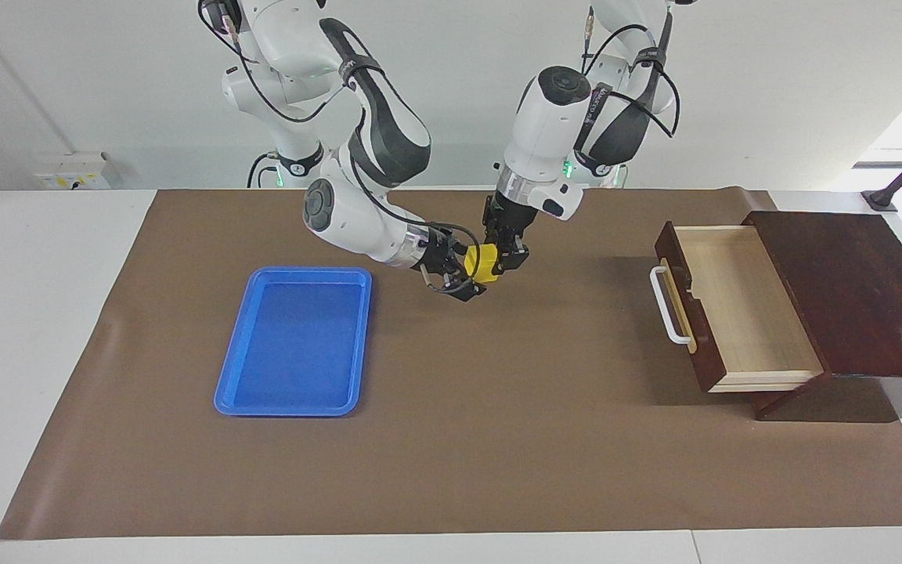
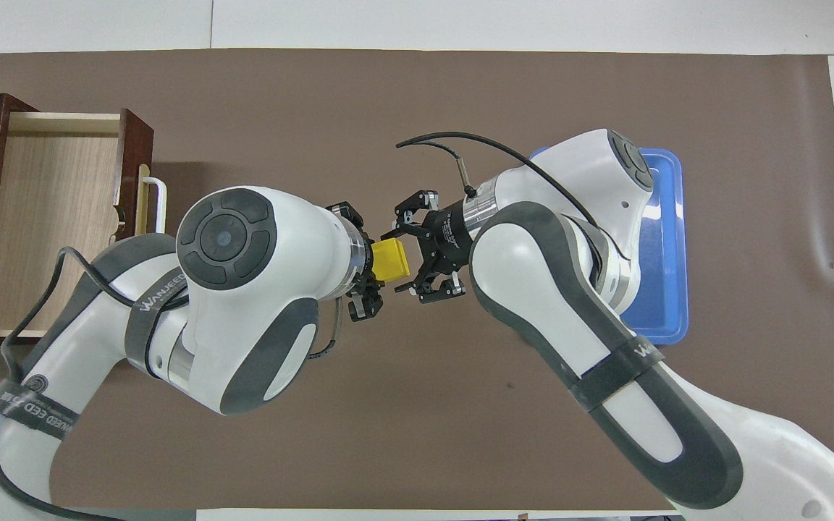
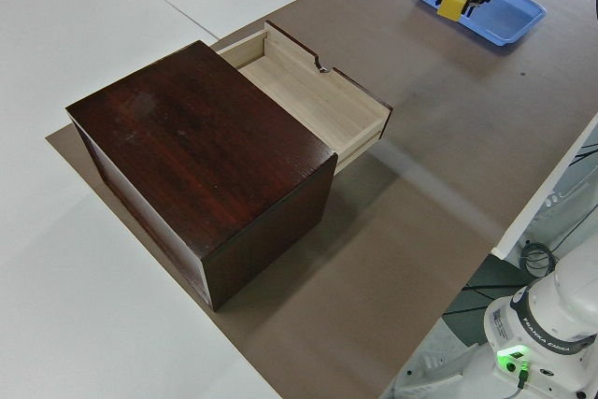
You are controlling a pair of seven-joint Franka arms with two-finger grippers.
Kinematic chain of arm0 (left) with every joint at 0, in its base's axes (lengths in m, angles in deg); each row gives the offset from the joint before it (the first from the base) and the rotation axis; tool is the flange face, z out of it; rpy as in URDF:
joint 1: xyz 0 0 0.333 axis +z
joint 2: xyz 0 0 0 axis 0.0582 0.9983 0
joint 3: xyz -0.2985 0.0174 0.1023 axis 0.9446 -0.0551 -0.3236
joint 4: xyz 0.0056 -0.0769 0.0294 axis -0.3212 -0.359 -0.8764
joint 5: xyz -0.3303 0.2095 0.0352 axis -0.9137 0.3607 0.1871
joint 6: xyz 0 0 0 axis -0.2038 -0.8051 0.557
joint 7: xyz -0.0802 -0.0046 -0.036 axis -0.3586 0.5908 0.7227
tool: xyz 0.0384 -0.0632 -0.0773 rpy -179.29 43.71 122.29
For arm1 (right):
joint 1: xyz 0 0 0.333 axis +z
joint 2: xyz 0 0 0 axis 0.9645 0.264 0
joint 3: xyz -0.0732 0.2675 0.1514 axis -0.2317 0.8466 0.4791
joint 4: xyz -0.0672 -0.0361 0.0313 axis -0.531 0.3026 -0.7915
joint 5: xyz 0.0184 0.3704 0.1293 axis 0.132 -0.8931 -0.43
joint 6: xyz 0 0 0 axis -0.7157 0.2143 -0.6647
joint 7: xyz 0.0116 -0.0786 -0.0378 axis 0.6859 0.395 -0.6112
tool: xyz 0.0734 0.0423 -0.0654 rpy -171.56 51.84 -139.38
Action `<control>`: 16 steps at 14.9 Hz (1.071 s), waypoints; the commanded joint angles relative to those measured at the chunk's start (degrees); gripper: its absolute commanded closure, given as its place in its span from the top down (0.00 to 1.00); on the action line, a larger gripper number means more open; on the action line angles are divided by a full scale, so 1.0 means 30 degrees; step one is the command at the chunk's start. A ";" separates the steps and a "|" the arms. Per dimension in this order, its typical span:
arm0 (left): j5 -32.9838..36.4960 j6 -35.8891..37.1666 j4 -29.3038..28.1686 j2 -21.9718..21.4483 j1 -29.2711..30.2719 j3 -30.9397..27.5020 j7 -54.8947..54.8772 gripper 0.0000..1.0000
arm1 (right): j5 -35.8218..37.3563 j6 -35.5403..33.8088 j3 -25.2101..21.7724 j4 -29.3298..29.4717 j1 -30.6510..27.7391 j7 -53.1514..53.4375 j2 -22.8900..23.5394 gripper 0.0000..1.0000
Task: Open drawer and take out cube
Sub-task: 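Grasp the yellow cube with the right gripper beside the left gripper, then open the left gripper and withdraw while the right gripper carries the cube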
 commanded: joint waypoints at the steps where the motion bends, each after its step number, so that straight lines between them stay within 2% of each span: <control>1: -0.0349 -0.0486 -0.0823 -0.0714 -0.0276 -0.0285 0.0144 0.00 | -0.0270 0.0171 -0.0092 -0.0054 0.0245 0.0672 -0.0299 0.00; 4: -0.0349 -0.0457 -0.0794 -0.0714 -0.0189 -0.0315 0.0114 0.00 | -0.0299 0.0025 -0.0092 0.0062 0.0068 0.0672 -0.0446 0.00; 5: -0.0349 -0.0428 -0.0765 -0.0685 -0.0188 -0.0315 0.0056 0.13 | -0.0299 0.0025 -0.0092 0.0063 0.0039 0.0643 -0.0446 0.00; 6: -0.0349 -0.0398 -0.0649 -0.0656 -0.0159 -0.0315 -0.0060 0.48 | -0.0299 0.0025 -0.0092 0.0092 0.0039 0.0642 -0.0446 0.00; 7: -0.0320 -0.0340 -0.0590 -0.0656 -0.0130 -0.0344 -0.0090 0.99 | -0.0299 -0.0004 -0.0092 0.0092 0.0010 0.0642 -0.0446 0.00; 9: -0.0232 -0.0018 -0.0560 -0.0918 0.0248 -0.0460 -0.0120 1.00 | -0.0329 -0.0092 -0.0150 0.0151 -0.0049 0.0642 -0.0446 0.00; 12: 0.0322 0.1005 -0.0560 -0.1095 0.1945 -0.0461 -0.1109 1.00 | -0.0358 -0.0151 -0.0151 0.0268 -0.0633 0.0642 -0.0417 0.00; 16: 0.1987 0.1800 -0.1523 -0.1417 0.4668 -0.0461 -0.7631 1.00 | -0.0475 -0.0268 -0.0180 0.0356 -0.3117 0.0613 -0.0241 0.00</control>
